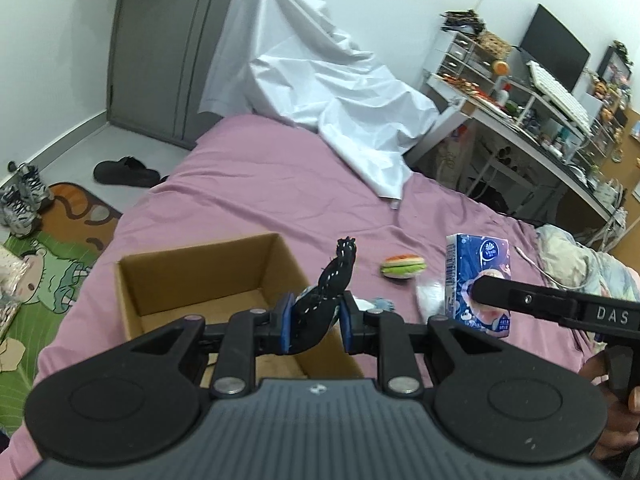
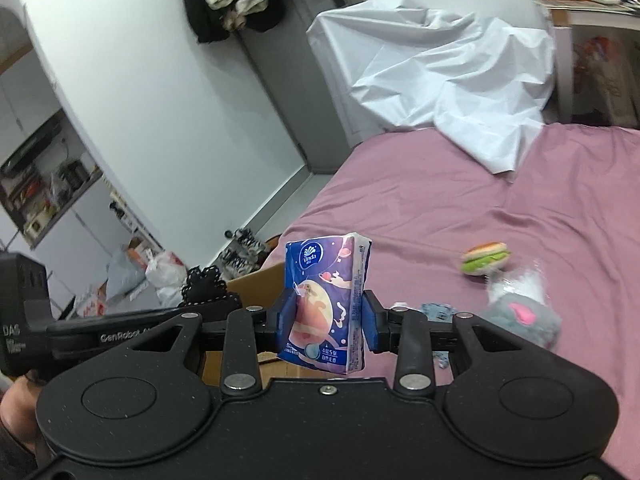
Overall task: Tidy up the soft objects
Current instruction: 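Carry the tissue pack and black fuzzy item over the cardboard box, then open left gripper to drop the black item while right gripper drops the tissue pack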
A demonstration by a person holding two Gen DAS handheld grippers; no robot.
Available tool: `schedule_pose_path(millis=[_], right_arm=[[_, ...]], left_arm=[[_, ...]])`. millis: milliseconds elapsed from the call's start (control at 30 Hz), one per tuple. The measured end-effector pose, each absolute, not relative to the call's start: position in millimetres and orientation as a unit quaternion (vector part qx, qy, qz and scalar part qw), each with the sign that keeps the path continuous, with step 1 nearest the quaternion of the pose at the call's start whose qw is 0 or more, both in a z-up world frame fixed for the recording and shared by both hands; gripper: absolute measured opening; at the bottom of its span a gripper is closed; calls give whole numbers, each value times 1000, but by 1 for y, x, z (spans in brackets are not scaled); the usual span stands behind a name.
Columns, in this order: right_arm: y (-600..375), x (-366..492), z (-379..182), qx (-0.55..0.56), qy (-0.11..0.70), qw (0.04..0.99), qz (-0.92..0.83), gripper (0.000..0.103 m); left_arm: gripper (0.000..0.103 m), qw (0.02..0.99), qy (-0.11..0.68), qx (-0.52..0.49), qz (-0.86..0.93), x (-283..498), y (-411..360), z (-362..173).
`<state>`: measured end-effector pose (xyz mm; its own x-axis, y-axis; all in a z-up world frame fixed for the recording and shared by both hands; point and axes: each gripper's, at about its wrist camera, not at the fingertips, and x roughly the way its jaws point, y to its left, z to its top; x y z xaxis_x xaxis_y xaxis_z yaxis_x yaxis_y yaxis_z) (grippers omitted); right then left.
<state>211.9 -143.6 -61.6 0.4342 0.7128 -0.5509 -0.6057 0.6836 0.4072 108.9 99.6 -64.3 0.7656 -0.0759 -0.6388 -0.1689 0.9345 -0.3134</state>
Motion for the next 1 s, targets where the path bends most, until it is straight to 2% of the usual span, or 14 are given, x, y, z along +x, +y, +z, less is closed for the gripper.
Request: schedule_pose_path(millis=[700,800,867,1000], right_arm=[[-67,214,-82,7,386,808,444,35],[-66,210,-81,6,383,806,450,35],[-65,209,-82,9,385,805,452,36],[-63,210,-80,11,384,802,457,38]], left_arm=[[24,896,373,-217,108,117,174,-121],[31,895,377,-213,109,117,173,-121],[44,896,379,-207,109,116,171,-119],[58,900,368,-205,110,111,167,-109]])
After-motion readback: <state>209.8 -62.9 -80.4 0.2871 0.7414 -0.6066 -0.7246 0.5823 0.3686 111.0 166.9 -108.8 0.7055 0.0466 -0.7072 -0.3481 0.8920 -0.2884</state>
